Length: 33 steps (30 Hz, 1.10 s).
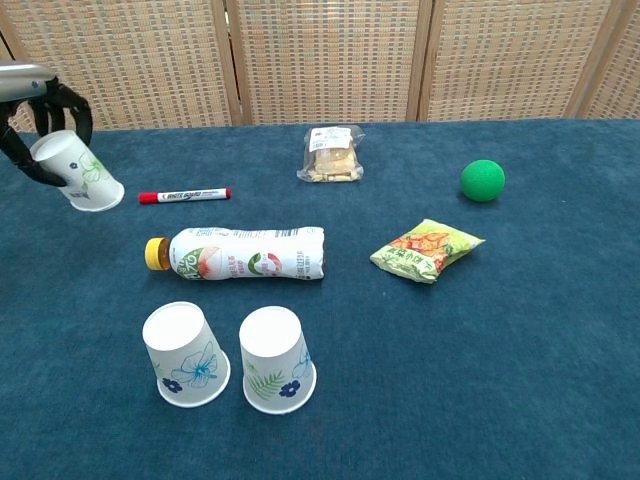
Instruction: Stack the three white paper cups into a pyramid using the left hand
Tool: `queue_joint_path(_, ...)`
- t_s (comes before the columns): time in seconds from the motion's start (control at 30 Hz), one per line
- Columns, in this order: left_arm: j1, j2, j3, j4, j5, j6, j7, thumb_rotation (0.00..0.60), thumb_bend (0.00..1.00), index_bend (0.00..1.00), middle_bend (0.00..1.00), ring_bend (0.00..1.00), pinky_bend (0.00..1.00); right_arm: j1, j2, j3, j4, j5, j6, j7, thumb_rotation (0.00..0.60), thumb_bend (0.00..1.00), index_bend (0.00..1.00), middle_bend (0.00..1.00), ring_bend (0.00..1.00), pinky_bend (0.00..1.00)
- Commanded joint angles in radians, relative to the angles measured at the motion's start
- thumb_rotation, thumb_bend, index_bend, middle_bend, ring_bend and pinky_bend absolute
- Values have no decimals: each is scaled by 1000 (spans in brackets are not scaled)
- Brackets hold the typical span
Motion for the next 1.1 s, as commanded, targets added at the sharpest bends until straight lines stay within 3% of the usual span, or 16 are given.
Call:
queue_joint_path(0.03, 7, 164, -10, -310, 99, 106, 110, 600, 86, 513, 426, 443, 410, -1, 3, 2, 2, 3, 1, 7, 600, 0, 0, 0, 0, 0)
queue_joint_path(0.2, 3, 245, 23, -515, 144, 74, 182, 600, 86, 511, 426, 442, 410, -2, 6, 4, 4, 6, 1, 16, 600, 0, 0, 0, 0, 0)
queue_joint_path(0.43, -14, 268, 76, -645, 273, 44, 133, 600, 86, 505, 423, 443, 410, -2, 7, 4, 5, 8, 0, 18, 600, 0, 0, 0, 0, 0)
queue_joint_path(0.77, -73, 210, 89, -704, 268, -74, 236, 600, 86, 492, 418, 443, 410, 1, 1, 3, 5, 10, -7, 5, 600, 0, 0, 0, 0, 0)
queue_joint_path(1.1, -77, 157, 73, -703, 206, -72, 377, 600, 87, 493, 418, 443, 410, 0, 7, 6, 7, 14, -6, 21, 600, 0, 0, 0, 0, 0)
